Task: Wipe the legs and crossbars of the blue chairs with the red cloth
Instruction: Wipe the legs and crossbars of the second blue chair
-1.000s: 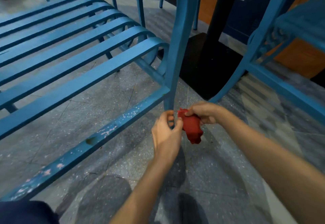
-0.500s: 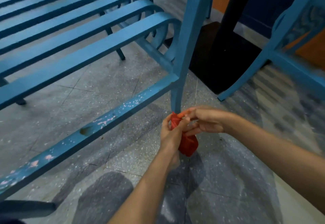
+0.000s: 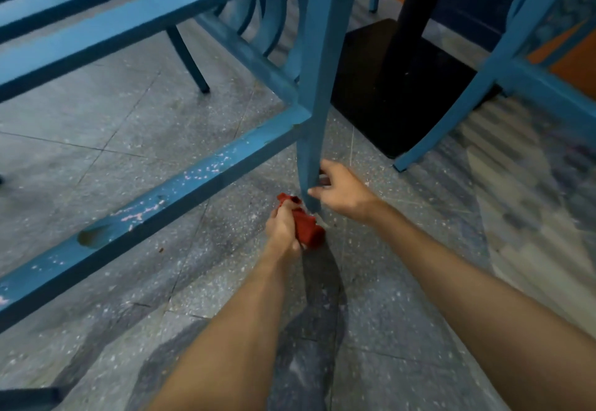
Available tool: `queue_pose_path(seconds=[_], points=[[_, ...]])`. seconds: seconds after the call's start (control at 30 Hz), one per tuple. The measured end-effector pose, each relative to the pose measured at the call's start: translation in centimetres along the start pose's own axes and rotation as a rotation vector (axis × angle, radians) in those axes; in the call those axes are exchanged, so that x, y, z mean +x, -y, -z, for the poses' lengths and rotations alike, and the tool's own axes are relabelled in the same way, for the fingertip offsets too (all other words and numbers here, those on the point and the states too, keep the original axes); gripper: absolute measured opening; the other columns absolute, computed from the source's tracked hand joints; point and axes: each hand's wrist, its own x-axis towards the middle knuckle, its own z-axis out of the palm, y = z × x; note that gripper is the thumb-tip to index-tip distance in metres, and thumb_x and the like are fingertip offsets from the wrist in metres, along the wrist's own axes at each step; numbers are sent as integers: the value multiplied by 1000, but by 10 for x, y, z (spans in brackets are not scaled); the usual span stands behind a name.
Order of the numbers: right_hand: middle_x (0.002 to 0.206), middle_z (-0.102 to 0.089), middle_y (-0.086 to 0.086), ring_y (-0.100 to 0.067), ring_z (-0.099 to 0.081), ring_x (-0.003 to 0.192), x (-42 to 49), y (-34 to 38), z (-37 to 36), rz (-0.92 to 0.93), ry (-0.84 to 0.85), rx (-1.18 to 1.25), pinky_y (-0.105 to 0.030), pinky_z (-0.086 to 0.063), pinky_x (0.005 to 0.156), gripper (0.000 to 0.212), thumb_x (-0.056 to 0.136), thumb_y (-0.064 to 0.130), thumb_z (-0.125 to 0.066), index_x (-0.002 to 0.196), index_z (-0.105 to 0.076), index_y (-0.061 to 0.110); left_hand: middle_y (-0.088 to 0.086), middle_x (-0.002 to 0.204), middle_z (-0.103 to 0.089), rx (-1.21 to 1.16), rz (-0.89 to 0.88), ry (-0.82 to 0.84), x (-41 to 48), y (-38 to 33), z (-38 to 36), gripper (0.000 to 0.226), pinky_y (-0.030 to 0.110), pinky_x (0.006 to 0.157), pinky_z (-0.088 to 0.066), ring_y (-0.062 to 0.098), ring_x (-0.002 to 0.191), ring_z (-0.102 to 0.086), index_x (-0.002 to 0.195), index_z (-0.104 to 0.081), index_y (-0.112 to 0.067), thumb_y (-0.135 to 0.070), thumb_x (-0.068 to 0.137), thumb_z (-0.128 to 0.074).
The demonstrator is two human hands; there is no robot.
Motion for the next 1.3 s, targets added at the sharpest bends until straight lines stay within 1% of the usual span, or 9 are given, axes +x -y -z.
queue_pose_path(seconds=[0.13, 0.23, 0.37, 0.47, 0.63, 0.8, 1.07, 1.2, 1.3], points=[[119, -65, -1, -14, -61, 111, 0, -14, -1, 87, -10, 33, -37, -48, 99, 38, 89, 15, -61, 126, -54, 19, 19, 117, -65, -128, 42, 151, 6, 12, -18, 38, 44, 89, -52, 30, 93, -65, 120, -61, -3, -26, 93, -47], [114, -68, 0, -11, -62, 107, 2, -16, 1, 110, -6, 2, -33, -48, 98, 36, 90, 15, -60, 125, -56, 22, 19, 120, -64, -227, 5, 152, 3, 5, -17, 39, 41, 90, -52, 28, 98, -64, 126, -56, 0, -24, 97, -45], [109, -66, 8, -2, -59, 99, -1, -16, 2, 160, 3, 4, -5, -42, 84, 36, 91, 15, -59, 126, -56, 24, 18, 118, -66, -297, -86, 195, -8, 5, -5, 31, 45, 99, -49, 30, 110, -63, 124, -58, -10, -20, 97, -50], [109, -65, 7, -1, -58, 97, 1, -16, 4, 163, 0, -17, 3, -39, 76, 36, 92, 16, -57, 128, -55, 22, 12, 116, -67, -250, -154, 157, -19, 12, -11, 27, 41, 95, -51, 25, 106, -64, 122, -61, -18, -18, 98, -50], [112, -65, 4, -3, -59, 99, 1, -18, 6, 158, 21, -45, -1, -42, 77, 35, 94, 15, -56, 128, -54, 20, 15, 126, -59, -215, -65, 125, -16, 21, -21, 36, 38, 94, -49, 24, 106, -59, 136, -50, -13, -21, 104, -35], [116, -65, 7, -6, -58, 107, 5, -16, 12, 160, 70, -141, -20, -43, 90, 32, 96, 18, -52, 127, -55, 24, 14, 119, -63, -277, -139, 91, -37, 10, -20, 34, 38, 94, -51, 24, 101, -62, 133, -52, -12, -20, 104, -37], [112, -64, 18, 6, -58, 102, 2, -12, 24, 230, 96, -111, -4, -40, 82, 29, 97, 23, -51, 124, -60, 25, 5, 119, -67, -189, -424, 216, -61, 11, -13, 36, 33, 94, -51, 16, 100, -65, 137, -50, -19, -21, 103, -39], [111, -68, 12, 0, -60, 108, -1, -17, 16, 229, 17, -7, -27, -50, 93, 26, 96, 26, -51, 120, -60, 25, -4, 98, -66, -65, -286, 106, -50, 6, -17, 34, 25, 76, -54, 9, 82, -64, 134, -53, -18, -22, 102, -42], [116, -66, 12, 0, -59, 111, 1, -15, 18, 221, 42, 8, -27, -48, 96, 28, 97, 26, -50, 124, -57, 27, 4, 105, -67, -64, -331, 120, -55, -3, -16, 33, 28, 80, -54, 16, 89, -65, 133, -53, -14, -16, 101, -43]])
